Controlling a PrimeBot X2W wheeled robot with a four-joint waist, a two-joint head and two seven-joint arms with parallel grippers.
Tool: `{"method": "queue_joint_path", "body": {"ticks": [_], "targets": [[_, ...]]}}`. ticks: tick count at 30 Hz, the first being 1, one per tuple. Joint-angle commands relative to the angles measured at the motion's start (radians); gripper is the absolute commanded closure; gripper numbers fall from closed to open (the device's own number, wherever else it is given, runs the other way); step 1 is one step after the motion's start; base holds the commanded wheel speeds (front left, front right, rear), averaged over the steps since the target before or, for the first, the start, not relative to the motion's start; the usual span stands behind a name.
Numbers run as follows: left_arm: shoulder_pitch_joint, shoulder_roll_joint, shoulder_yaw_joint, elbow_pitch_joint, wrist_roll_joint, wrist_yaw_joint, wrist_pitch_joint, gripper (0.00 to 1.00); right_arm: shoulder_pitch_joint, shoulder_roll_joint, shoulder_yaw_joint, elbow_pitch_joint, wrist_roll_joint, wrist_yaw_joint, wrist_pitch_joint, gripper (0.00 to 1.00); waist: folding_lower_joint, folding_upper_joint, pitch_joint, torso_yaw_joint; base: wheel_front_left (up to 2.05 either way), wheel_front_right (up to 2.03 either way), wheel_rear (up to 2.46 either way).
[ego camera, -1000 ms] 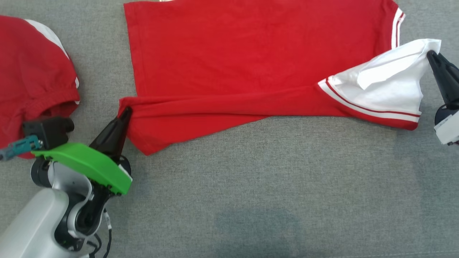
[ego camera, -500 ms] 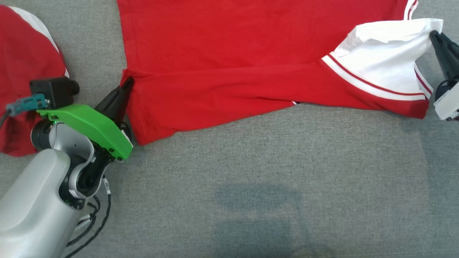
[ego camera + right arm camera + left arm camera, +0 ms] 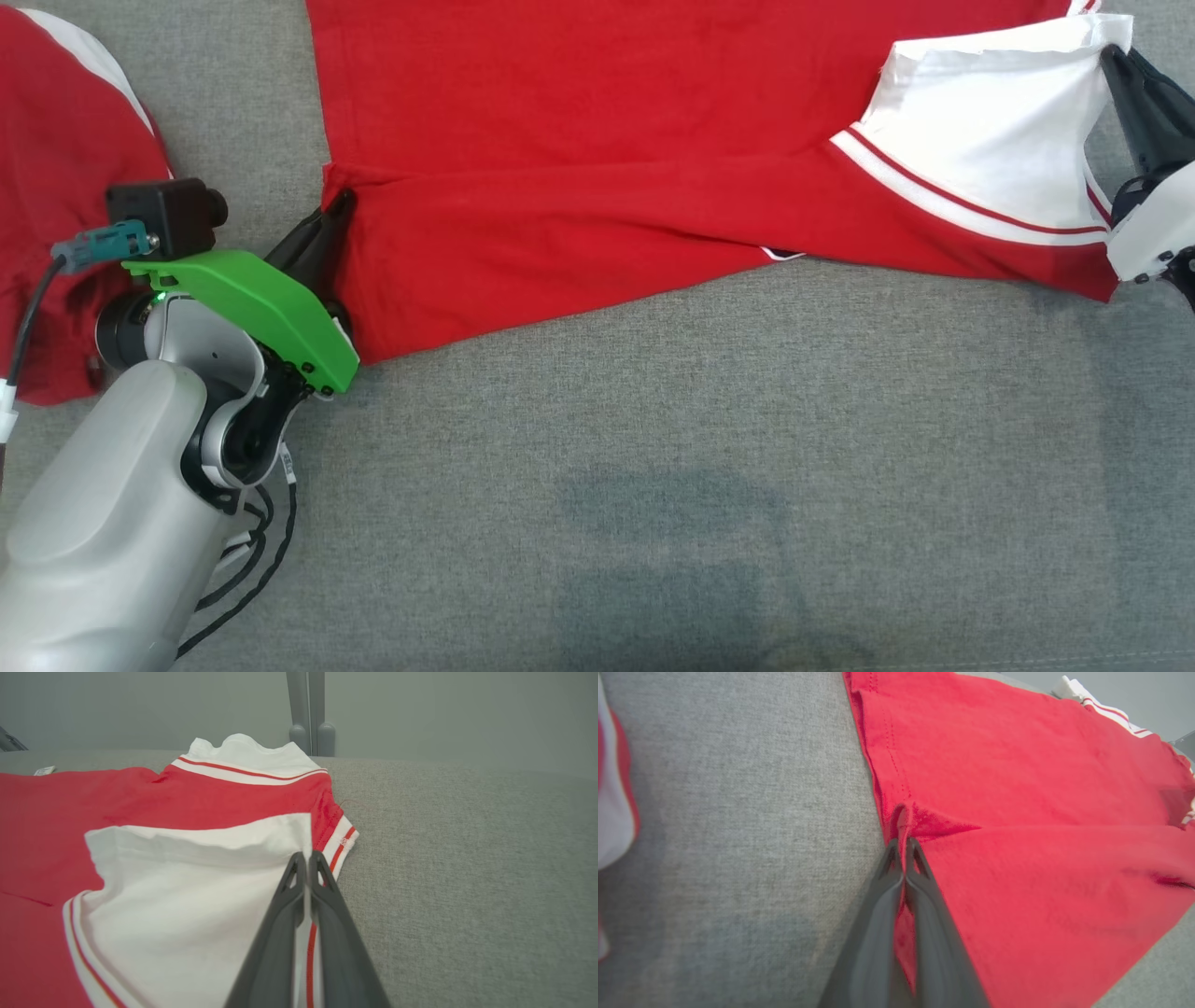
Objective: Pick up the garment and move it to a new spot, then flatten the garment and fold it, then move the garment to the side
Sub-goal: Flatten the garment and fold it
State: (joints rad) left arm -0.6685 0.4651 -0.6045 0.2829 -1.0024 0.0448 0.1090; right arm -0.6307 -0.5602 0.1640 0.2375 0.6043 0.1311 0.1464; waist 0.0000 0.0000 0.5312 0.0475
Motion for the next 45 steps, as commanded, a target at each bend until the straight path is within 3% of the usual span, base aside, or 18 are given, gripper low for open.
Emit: {"method": "queue_joint_path", "body": {"ticks": [1,9,18,23,30,42,44,45], "targets": [[-0.011,0.006,0.002,0.013,-0.002,-0.003,-0.006,0.00,-0.006,0.009,0.004,0.015,-0.012,-0.001,-0.005,0.00,0.0000,0.0000,-0.005,0.001,0.00,0.00,0.00],[0.072,0.021,0.027,-0.027,-0.044,0.009,-0.026,0.00,0.081,0.002,-0.020,-0.044,0.002,-0.001,-0.015,0.00,0.0000,0.0000,-0.051,-0.001,0.00,0.00,0.00],[0.336,0.092,0.056,-0.281,-0.115,0.127,-0.012,0.00,0.385,0.026,-0.091,-0.215,0.056,-0.001,0.119,0.00,0.0000,0.0000,-0.096,-0.026,0.00,0.00,0.00],[0.402,0.105,0.058,-0.353,-0.132,0.168,-0.007,0.00,0.453,0.056,-0.133,-0.250,0.048,-0.001,0.162,0.00,0.0000,0.0000,-0.090,-0.025,0.00,0.00,0.00],[0.365,0.092,0.048,-0.357,-0.139,0.176,0.024,0.00,0.423,0.068,-0.129,-0.286,0.018,-0.001,0.193,0.00,0.0000,0.0000,-0.068,-0.012,0.00,0.00,0.00],[0.305,0.054,0.026,-0.290,-0.142,0.151,0.049,0.00,0.373,0.058,-0.119,-0.262,0.001,-0.001,0.216,0.00,0.0000,0.0000,-0.048,-0.004,0.00,0.00,0.00],[0.300,0.050,0.023,-0.281,-0.146,0.149,0.053,0.00,0.366,0.056,-0.123,-0.259,0.007,-0.001,0.215,0.05,0.0000,0.0000,-0.046,-0.006,0.00,0.00,0.00],[0.298,0.049,0.022,-0.276,-0.147,0.148,0.056,0.00,0.361,0.055,-0.122,-0.256,0.010,-0.001,0.215,0.14,0.0000,0.0000,-0.045,-0.006,0.00,0.00,0.00]]}}
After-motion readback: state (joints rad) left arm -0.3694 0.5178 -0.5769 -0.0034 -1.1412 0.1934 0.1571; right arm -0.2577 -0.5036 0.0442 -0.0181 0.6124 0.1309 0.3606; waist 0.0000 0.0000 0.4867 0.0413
